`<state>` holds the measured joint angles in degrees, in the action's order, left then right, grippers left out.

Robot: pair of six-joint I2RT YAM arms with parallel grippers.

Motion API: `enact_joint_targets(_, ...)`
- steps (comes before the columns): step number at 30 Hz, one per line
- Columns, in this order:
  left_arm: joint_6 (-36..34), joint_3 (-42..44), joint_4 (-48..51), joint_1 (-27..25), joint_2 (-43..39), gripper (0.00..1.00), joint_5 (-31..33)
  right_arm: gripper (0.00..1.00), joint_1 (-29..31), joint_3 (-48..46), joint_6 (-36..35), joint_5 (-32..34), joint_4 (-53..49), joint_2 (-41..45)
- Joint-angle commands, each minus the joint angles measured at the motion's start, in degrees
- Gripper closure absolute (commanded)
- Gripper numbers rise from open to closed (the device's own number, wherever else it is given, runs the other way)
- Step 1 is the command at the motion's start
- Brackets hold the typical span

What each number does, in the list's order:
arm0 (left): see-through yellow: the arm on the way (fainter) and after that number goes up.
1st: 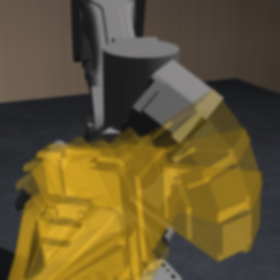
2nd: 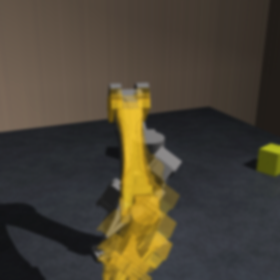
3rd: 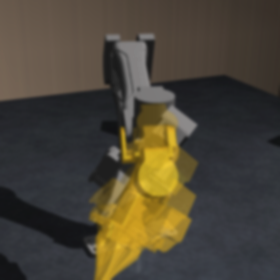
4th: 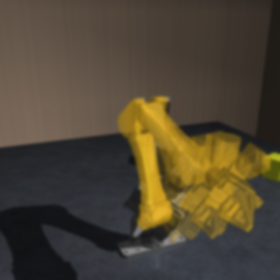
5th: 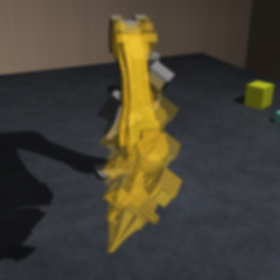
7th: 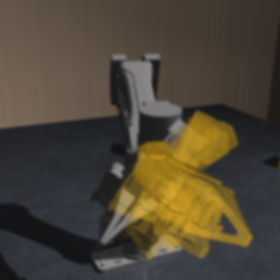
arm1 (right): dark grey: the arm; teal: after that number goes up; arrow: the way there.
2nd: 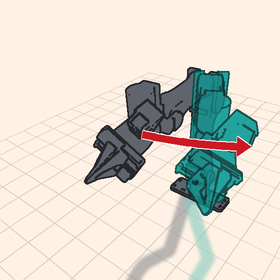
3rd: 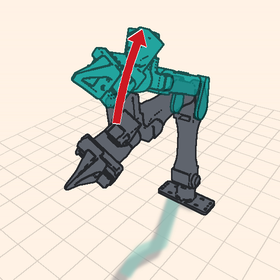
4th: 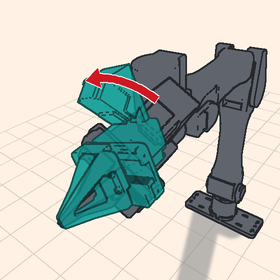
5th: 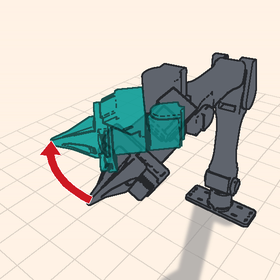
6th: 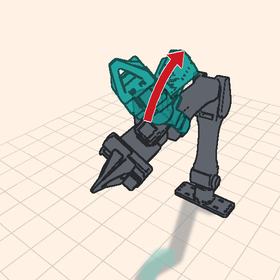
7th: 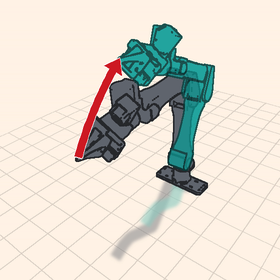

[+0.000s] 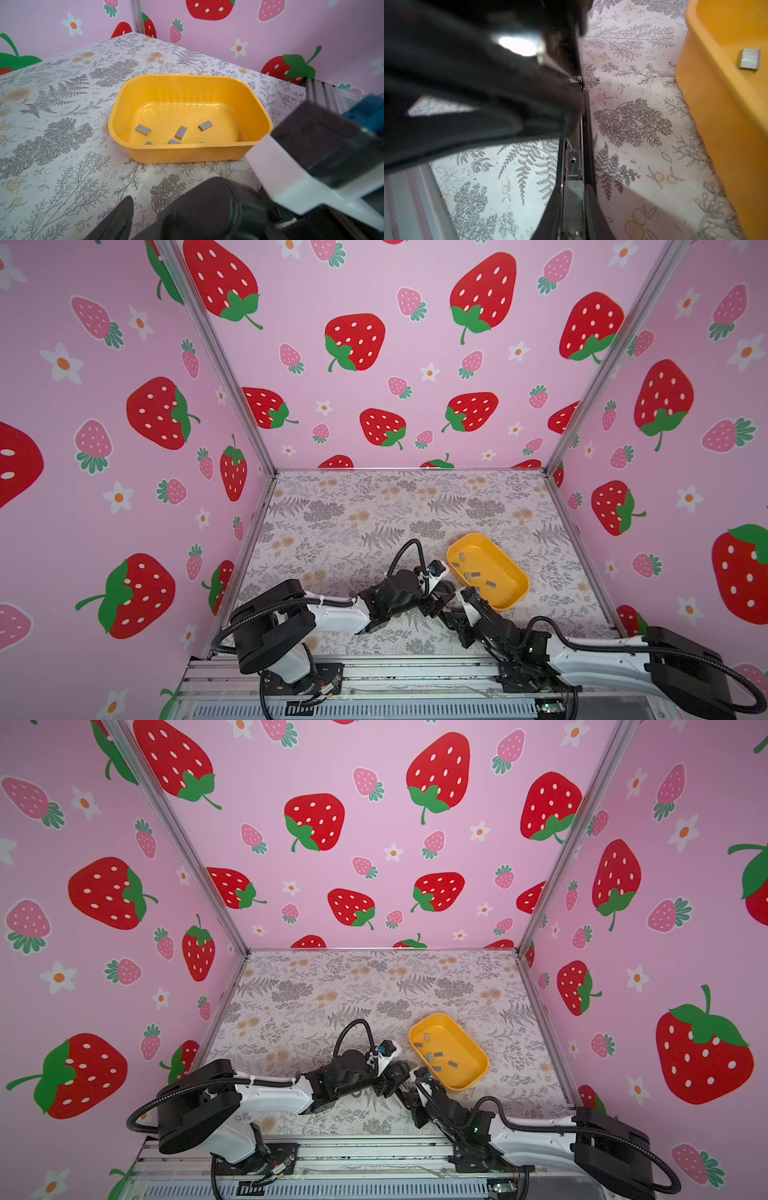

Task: Load the staples into the stapler

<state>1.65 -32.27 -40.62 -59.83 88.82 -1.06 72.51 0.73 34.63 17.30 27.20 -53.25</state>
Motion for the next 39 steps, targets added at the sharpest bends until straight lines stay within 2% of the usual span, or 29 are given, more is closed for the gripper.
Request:
enact_joint_targets(1,-2.52,1.55,-0.39,0.07,0.57,0.19,2.03,0.89,-0.27,-2.36,2.19,3.36,1.39,0.7)
enact_joint_targets(18,-3.46,3.82,-2.94,-0.72,0.36,0.17,1.68,0.87,0.26,-1.71,1.33,3.95,3.76,-2.85)
enact_joint_targets(28,-3.07,6.86,-2.65,-0.68,-7.25,0.15,2.85,0.73,1.3,0.9,2.01,5.23,0.82,-5.19)
enact_joint_targets(33,-2.8,7.4,-1.51,-0.72,-9.79,0.13,4.74,0.58,2.02,2.32,2.4,6.49,-1.58,-4.55)
enact_joint_targets(39,-2.46,6.42,0.29,-0.71,-9.74,0.13,8.66,0.53,2.54,4.53,3.42,6.69,-6.91,-0.99)
